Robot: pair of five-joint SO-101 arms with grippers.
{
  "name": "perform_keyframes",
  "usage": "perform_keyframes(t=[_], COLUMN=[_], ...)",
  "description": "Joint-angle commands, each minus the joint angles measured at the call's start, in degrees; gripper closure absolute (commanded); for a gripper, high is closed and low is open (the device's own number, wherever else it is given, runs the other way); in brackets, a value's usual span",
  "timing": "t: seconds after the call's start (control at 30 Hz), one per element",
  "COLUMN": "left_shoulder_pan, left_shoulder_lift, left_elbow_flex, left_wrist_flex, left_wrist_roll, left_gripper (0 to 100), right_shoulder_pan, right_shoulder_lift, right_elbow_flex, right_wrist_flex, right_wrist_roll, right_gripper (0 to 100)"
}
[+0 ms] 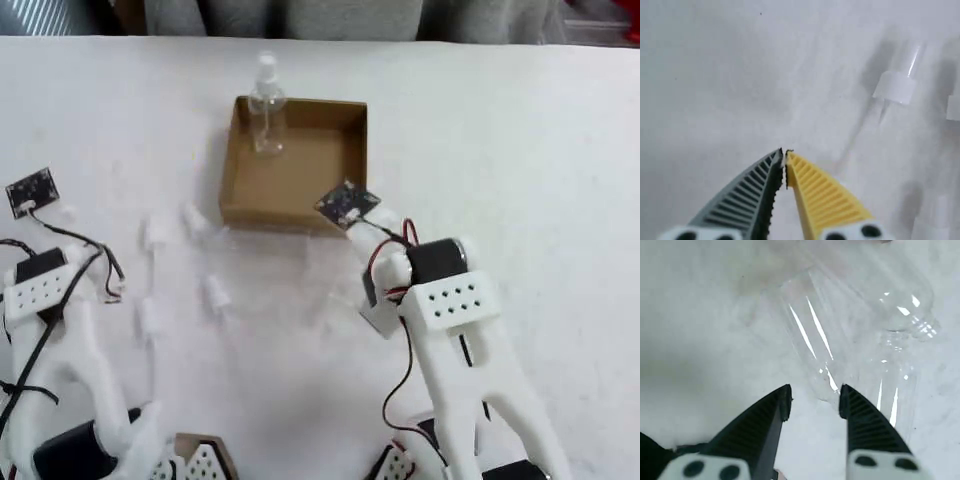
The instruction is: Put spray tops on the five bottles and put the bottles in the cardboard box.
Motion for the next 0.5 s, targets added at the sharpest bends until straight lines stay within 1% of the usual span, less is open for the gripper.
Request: perform_keyframes(t=[0.0,0.07,0.13,0.2,0.37,0.47], left_shoulder_pan=[-0.4,-0.4,-0.3,-0.3,-0.2,-0.2], left_shoulder_lift=[0.0,0.0,0.0,0.0,0.0,0.0], left_elbow_flex=[0.0,0.0,0.1,0.1,0.1,0.1], left_wrist_flex=[-3.1,-3.1,-3.1,-3.2,-3.2,-3.2], left_wrist_roll=[-4.0,-4.0,-4.2,-4.3,-4.4,-4.4], left_gripper=[98,97,97,97,97,97], right_shoulder_pan=[-1.1,-1.1,-1.1,-1.1,-1.2,-3.3], right_shoulder_lift=[-1.7,-1.7,-1.7,-1.7,-1.7,-1.7], right_elbow_flex=[1.0,2.7,5.1,7.6,12.4,15.5], right_wrist_flex=[-0.1,-1.8,-4.2,-6.7,-13.1,-16.9], right_wrist_roll=[4.0,5.9,8.9,10.9,11.5,12.0], right_gripper=[74.7,68.7,66.3,66.7,66.9,66.9])
